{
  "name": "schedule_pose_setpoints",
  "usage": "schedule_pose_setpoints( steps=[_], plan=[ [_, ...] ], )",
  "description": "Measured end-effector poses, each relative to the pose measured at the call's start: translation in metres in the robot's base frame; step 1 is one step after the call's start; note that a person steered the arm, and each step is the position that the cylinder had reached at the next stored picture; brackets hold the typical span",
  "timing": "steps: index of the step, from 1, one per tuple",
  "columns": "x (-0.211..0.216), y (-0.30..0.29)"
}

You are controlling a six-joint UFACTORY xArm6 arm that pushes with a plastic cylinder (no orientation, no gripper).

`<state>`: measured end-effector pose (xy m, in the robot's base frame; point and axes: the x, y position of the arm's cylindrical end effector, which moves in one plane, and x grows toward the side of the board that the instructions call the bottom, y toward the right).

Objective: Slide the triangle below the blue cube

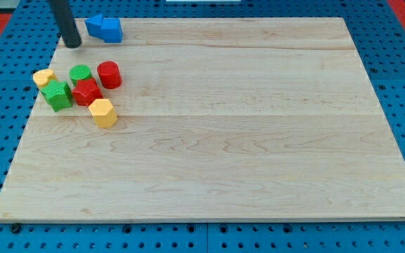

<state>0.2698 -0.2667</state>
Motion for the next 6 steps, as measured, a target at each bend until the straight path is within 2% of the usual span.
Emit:
schedule_pose_setpoints(
  steps=[1, 2, 3, 4, 6],
  plan=[
    [-0.001, -0.037],
    [-0.002, -0.038],
    [-0.038, -0.038],
    [-0.056, -0.037],
    [-0.062, -0.038]
  ],
)
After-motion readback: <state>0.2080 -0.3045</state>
